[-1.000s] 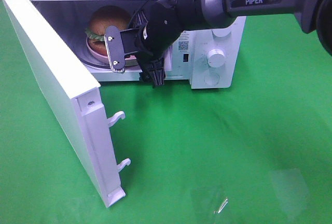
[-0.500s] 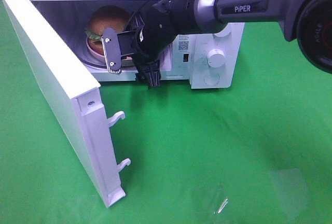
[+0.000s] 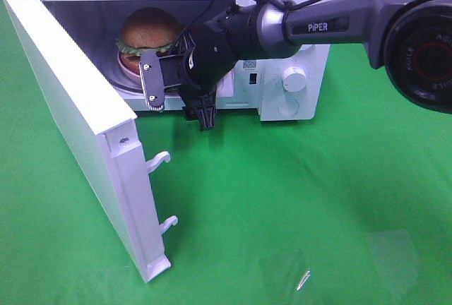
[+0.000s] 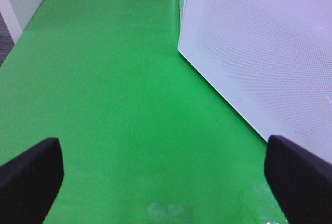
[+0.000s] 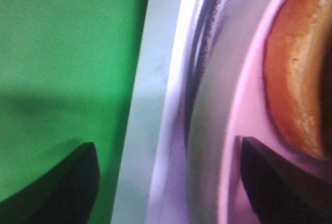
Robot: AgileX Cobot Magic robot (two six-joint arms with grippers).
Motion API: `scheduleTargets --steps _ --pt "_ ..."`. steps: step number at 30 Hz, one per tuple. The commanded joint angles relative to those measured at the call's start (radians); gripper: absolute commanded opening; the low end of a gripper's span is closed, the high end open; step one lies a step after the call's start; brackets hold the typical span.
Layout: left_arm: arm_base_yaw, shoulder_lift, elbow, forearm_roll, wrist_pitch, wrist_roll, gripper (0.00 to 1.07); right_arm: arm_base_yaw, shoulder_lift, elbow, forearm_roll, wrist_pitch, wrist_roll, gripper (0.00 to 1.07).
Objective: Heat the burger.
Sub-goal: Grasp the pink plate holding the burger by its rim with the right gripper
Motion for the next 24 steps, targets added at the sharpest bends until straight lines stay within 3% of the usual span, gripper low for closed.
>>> scheduleTargets --steps 1,2,3,5,6,7,8,9,10,11,12,14,24 --pt "0.001 -0.017 -0.001 0.001 -0.014 0.004 1.0 0.0 0.002 -0.007 0.02 -0.004 0.013 0.67" --pt "0.001 -0.017 -0.001 0.001 -0.014 0.004 1.0 0.0 0.002 -0.007 0.02 -0.005 0.011 0.6" --pt "0.001 -0.017 -0.001 0.001 -0.014 0.004 1.0 0.0 0.002 -0.007 0.02 -0.005 0.011 0.6" --pt "0.001 -0.017 -0.001 0.001 -0.014 0.004 1.0 0.0 0.002 -0.007 0.02 -0.004 0.011 0.45" --pt "0.001 -0.017 -0.001 0.001 -0.014 0.004 1.0 0.0 0.002 -0.007 0.02 -0.004 0.011 0.45" --pt "0.001 -0.017 -0.001 0.001 -0.014 0.004 1.0 0.0 -0.001 -0.007 0.023 -0.002 0.011 0.34" --pt "0.001 -0.017 -0.001 0.001 -0.014 0.004 1.0 0.0 -0.001 -0.007 0.023 -0.002 0.011 0.34" --pt "0.001 -0.017 -0.001 0.001 -0.014 0.004 1.0 0.0 -0.001 -0.007 0.024 0.001 0.011 0.23" --pt "0.001 -0.017 -0.001 0.001 -0.014 0.004 1.0 0.0 -0.001 -0.007 0.024 0.001 0.011 0.23" --pt "0.001 -0.017 -0.001 0.001 -0.014 0.004 1.0 0.0 -0.004 -0.007 0.033 0.008 0.011 0.15" --pt "0.001 -0.017 -0.001 0.001 -0.014 0.004 1.0 0.0 -0.004 -0.007 0.033 0.008 0.011 0.15" --pt "0.001 -0.017 -0.001 0.001 -0.014 0.004 1.0 0.0 -0.01 -0.007 0.046 0.032 0.003 0.04" --pt "0.001 -0.017 -0.001 0.001 -0.014 0.004 1.0 0.002 -0.034 -0.007 0.072 0.089 -0.043 0.0"
